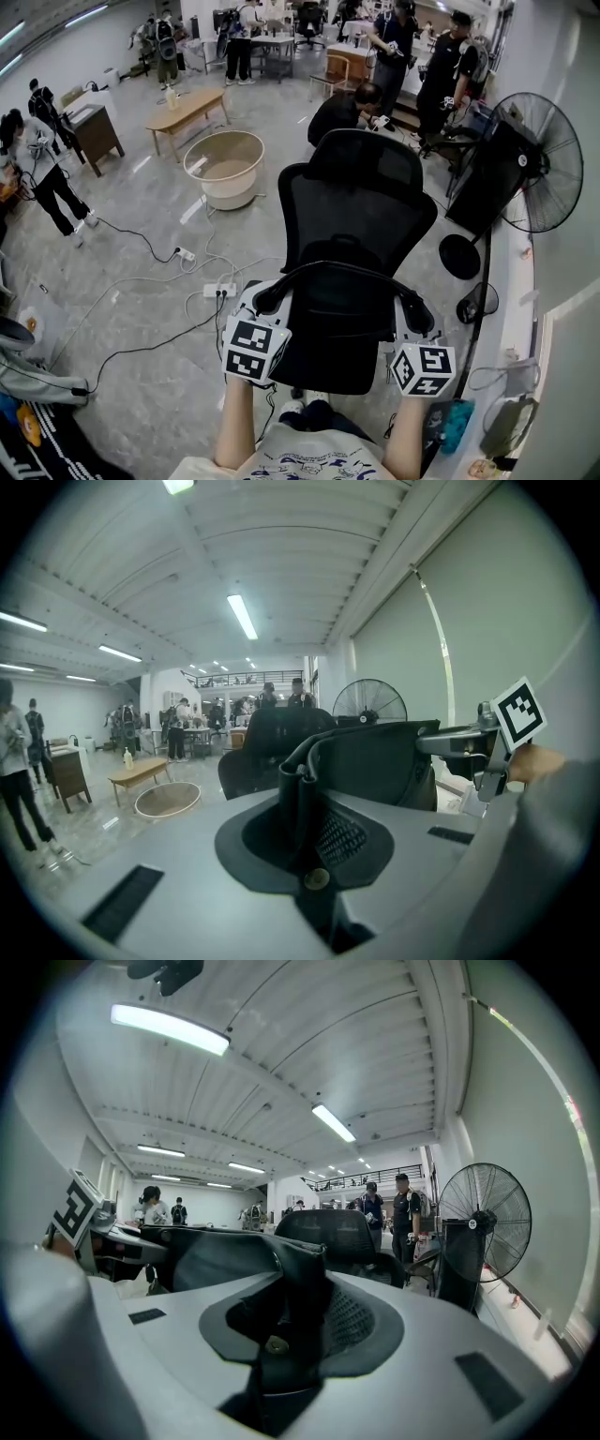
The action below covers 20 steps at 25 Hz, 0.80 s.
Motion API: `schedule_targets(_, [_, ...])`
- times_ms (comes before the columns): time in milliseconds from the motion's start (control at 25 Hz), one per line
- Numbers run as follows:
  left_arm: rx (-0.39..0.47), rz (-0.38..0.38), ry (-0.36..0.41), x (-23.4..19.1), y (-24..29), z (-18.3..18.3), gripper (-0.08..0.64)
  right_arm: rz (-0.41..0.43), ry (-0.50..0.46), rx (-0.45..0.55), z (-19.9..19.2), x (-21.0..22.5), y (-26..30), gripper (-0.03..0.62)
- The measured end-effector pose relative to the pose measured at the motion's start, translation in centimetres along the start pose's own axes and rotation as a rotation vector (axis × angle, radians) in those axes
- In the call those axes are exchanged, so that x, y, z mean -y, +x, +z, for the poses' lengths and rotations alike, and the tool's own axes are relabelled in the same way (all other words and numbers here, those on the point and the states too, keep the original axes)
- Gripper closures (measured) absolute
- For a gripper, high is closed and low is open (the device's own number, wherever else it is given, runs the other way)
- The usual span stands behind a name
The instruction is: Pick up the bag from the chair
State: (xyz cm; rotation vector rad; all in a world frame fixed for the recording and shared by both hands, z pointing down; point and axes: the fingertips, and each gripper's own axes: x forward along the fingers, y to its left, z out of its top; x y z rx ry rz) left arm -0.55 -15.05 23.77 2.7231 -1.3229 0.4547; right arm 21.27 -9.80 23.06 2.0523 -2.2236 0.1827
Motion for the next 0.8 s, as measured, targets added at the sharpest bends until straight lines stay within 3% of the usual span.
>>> schedule_targets(800, [-0.01, -0.004, 0.009, 0.04, 0.67, -0.52, 0.525, -0.009, 0.006, -0.003, -0.36, 0.32, 0.31, 0.457])
